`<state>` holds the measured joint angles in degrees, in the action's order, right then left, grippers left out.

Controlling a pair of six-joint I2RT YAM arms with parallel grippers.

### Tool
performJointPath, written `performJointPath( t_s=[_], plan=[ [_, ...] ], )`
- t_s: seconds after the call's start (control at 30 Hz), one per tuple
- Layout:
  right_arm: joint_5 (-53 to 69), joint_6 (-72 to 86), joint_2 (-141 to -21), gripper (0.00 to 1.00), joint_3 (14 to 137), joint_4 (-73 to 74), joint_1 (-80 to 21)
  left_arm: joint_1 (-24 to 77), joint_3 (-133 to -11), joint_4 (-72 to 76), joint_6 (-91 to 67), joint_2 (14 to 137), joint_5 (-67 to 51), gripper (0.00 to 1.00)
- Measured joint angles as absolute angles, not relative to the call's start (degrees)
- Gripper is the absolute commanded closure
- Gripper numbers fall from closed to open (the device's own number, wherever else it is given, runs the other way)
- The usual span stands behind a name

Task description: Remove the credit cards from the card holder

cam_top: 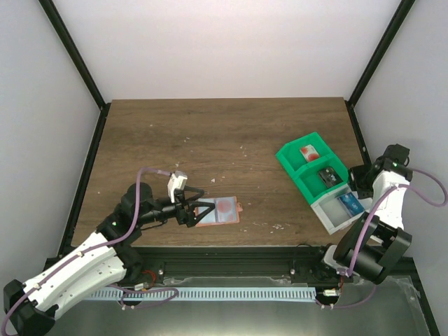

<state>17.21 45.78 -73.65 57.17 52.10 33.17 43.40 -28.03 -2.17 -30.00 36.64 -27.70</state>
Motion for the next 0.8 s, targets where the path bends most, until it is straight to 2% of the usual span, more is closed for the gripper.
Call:
performJointPath(
  t_s=[0.43, 0.8],
  plan=[
    [15.86, 45.63, -75.70, 1.00, 54.15, 49.67, 33.17, 43.44, -27.94, -2.13, -30.04, 36.69, -27.73, 0.00],
    [7.81, 42.28, -78.50, 1.00, 54.35, 51.20, 33.17, 43.44, -27.92, -2.13, -30.04, 37.36, -27.73, 0.00]
  ],
)
